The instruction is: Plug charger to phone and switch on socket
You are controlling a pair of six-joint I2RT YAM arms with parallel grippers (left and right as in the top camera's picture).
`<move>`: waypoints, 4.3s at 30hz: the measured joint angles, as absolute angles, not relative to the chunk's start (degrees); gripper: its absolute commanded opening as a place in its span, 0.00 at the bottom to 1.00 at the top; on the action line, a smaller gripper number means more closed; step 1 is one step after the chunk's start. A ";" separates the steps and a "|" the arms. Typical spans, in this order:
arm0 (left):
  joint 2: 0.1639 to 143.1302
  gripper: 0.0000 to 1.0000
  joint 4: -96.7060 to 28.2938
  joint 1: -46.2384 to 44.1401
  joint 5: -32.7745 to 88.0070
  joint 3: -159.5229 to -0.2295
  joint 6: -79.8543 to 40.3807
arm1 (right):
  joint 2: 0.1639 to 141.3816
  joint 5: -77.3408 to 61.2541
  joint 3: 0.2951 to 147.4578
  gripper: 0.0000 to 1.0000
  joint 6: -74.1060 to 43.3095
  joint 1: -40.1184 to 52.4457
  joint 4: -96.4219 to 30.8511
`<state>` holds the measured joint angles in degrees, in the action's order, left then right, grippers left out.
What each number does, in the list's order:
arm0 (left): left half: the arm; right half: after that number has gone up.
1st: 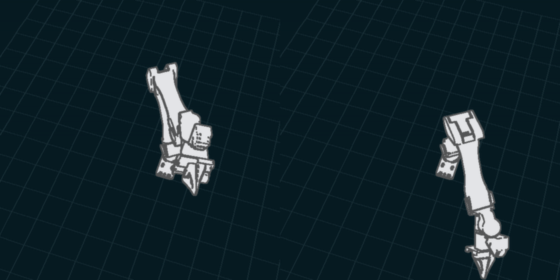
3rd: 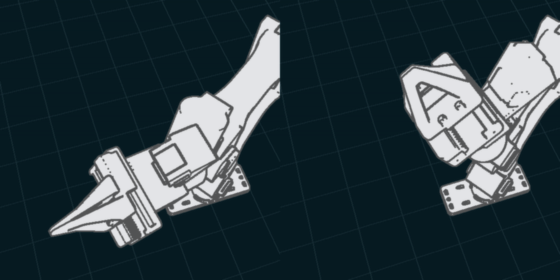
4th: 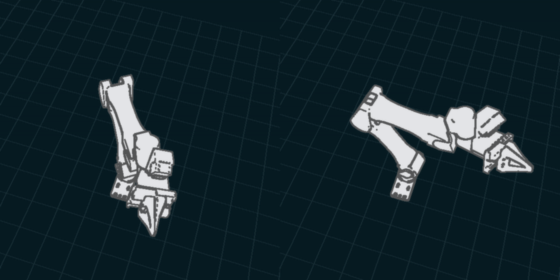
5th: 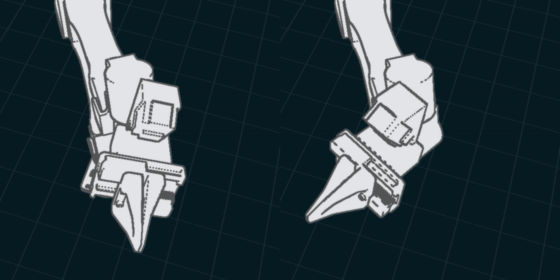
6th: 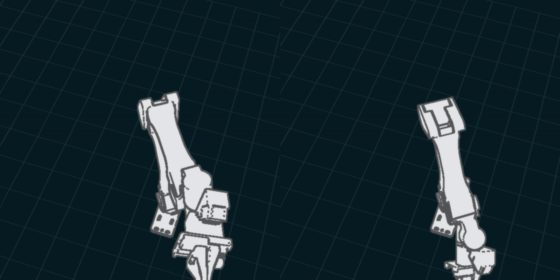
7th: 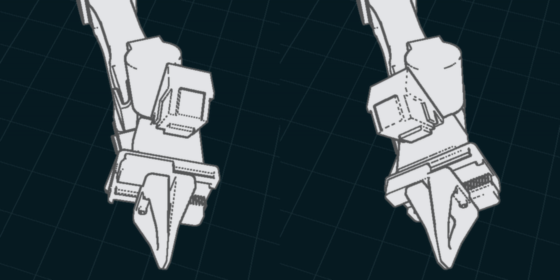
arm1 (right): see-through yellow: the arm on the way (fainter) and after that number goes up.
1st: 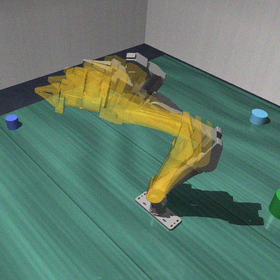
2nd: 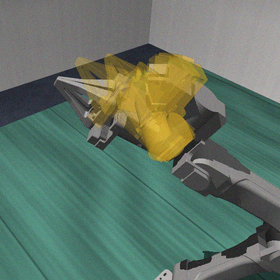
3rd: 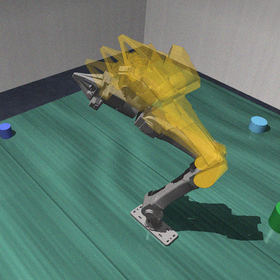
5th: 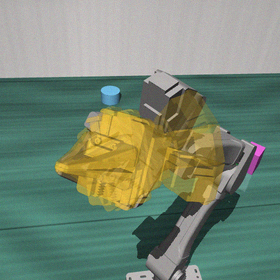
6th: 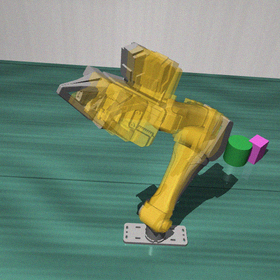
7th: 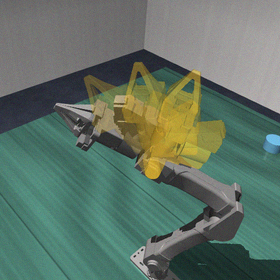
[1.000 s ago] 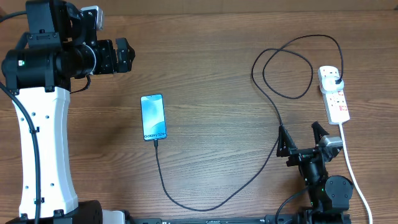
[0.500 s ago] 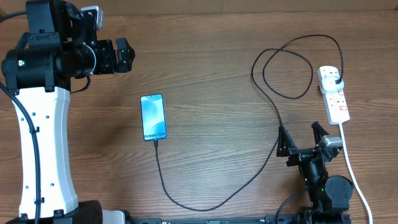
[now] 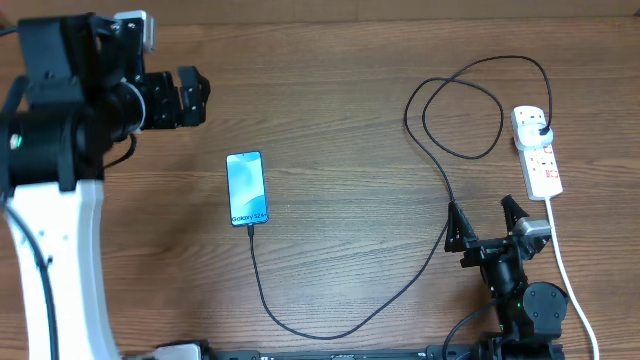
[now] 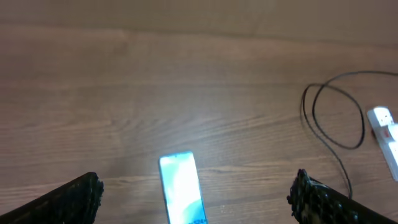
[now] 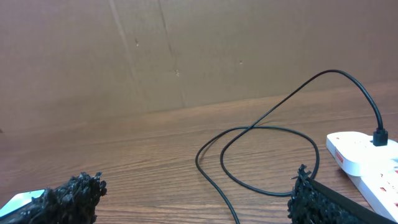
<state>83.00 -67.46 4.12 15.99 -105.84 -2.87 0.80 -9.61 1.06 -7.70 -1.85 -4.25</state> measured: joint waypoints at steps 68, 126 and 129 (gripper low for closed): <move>0.86 1.00 -2.20 4.12 10.59 -0.67 -2.85 | 0.78 -9.63 1.06 1.00 -7.68 -1.83 -4.25; 0.86 1.00 -3.44 4.12 10.44 -0.62 -2.85 | 0.80 -9.63 1.06 1.00 -7.68 -1.83 -4.25; 0.86 1.00 -3.46 4.12 10.44 -0.62 -2.85 | 0.80 -9.61 1.06 1.00 -7.68 -1.83 -4.25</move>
